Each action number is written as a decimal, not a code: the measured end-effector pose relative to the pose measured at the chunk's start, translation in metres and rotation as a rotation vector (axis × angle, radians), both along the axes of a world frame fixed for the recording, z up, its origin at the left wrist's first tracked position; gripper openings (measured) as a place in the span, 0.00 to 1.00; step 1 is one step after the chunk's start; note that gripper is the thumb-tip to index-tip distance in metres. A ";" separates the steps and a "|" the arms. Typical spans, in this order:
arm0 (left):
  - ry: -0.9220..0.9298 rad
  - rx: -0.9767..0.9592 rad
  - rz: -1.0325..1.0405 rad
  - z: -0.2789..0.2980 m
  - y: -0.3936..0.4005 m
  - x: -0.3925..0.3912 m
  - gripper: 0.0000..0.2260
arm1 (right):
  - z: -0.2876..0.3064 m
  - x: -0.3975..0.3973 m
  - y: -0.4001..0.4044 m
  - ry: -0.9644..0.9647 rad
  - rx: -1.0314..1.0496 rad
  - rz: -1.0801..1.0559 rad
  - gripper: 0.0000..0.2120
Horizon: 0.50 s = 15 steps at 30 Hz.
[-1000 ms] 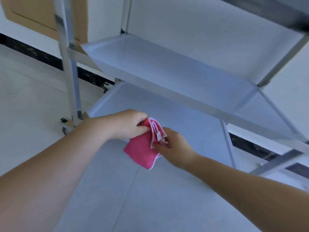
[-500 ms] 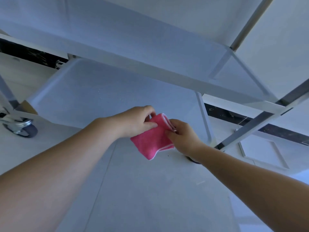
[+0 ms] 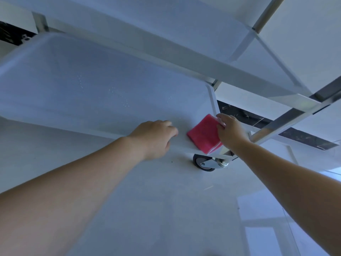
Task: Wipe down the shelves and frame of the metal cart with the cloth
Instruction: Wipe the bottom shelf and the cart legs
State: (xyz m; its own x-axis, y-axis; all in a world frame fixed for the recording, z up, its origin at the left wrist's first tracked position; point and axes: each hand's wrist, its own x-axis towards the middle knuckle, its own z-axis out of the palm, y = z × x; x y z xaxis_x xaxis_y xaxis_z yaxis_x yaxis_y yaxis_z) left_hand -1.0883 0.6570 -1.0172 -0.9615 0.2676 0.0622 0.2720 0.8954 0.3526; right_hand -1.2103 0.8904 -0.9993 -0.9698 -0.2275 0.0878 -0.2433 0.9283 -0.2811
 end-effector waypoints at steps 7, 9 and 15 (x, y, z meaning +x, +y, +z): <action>0.102 -0.037 0.000 -0.019 0.006 0.004 0.14 | -0.014 0.010 -0.010 0.053 0.164 0.306 0.21; 0.123 -0.045 -0.011 -0.025 0.003 0.005 0.18 | -0.026 0.014 -0.015 -0.049 0.321 0.435 0.23; -0.017 -0.132 0.068 -0.045 -0.004 0.006 0.29 | -0.050 0.026 -0.006 -0.174 0.399 0.238 0.29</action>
State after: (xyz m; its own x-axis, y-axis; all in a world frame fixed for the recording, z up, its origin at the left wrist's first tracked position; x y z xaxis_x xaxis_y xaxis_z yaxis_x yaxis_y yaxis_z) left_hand -1.0819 0.6527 -1.0624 -0.9783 0.2067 0.0146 0.2043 0.9504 0.2344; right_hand -1.1846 0.8839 -1.0493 -0.8795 -0.4274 -0.2095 -0.4426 0.8963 0.0295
